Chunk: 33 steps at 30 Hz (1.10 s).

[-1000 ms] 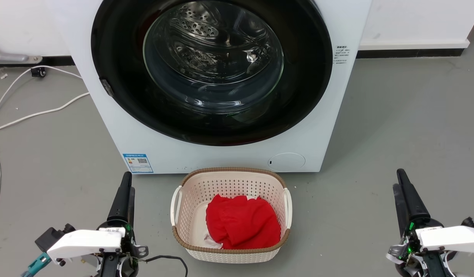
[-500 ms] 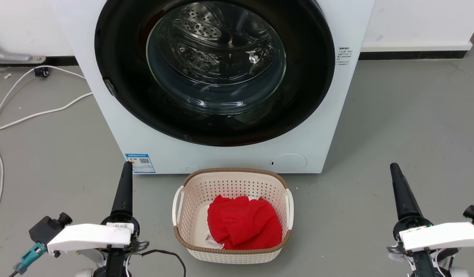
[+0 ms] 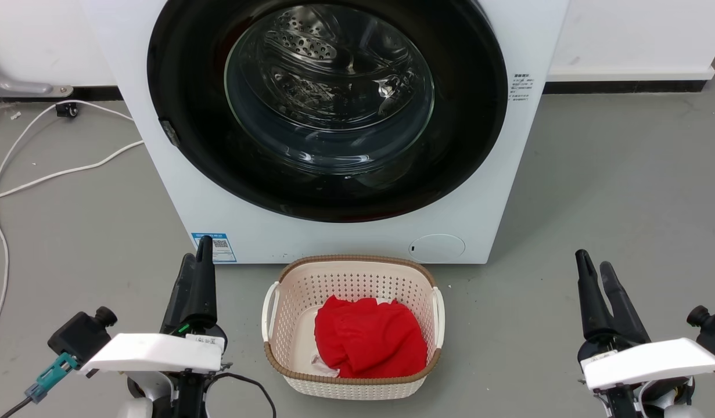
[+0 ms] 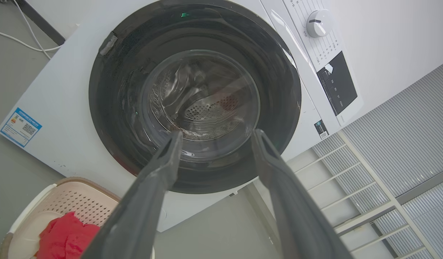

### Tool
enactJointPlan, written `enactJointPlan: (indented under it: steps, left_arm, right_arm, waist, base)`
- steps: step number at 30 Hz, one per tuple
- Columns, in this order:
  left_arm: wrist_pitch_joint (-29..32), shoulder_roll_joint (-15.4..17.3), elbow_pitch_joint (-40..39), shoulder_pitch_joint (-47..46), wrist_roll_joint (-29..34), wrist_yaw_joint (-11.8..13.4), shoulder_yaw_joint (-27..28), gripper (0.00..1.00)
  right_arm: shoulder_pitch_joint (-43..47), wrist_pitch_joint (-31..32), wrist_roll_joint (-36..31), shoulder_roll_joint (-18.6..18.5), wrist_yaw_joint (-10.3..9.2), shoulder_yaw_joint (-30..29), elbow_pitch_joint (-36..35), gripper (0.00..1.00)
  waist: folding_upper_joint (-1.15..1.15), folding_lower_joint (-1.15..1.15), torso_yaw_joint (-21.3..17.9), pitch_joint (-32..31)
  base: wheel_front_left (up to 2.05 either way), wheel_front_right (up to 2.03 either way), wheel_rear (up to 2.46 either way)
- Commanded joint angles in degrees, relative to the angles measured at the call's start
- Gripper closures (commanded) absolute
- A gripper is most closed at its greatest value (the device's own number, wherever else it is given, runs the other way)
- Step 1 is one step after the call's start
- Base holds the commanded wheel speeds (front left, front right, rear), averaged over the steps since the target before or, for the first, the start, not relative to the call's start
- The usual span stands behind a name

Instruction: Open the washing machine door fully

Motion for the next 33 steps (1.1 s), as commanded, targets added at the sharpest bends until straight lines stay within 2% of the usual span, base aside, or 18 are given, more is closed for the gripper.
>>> enactJointPlan:
  steps: [1,20,33]
  left_arm:
    - [-0.5,0.4,-1.1,-0.3,2.0,-0.1,-0.2,0.0]
    - [-3.6,1.5,0.3,0.5,25.7,-0.2,-1.4,0.0]
    - [-5.4,1.4,0.0,1.0,36.6,0.0,-1.9,0.0]
  right_arm:
    - [-0.4,-0.7,-2.1,-0.1,0.0,0.3,-1.1,0.0]
    - [0.7,0.2,-17.9,0.0,0.0,0.2,-1.2,0.0]
    - [1.6,0.2,-25.6,0.0,0.0,0.1,-1.5,0.0]
  waist:
    - [0.0,0.0,0.0,0.0]
    - [0.0,0.0,0.4,-0.3]
    - [0.0,0.0,0.9,-0.4]
  base:
    - [0.0,0.0,0.0]
    - [0.0,0.0,0.0]
    - [0.0,0.0,0.0]
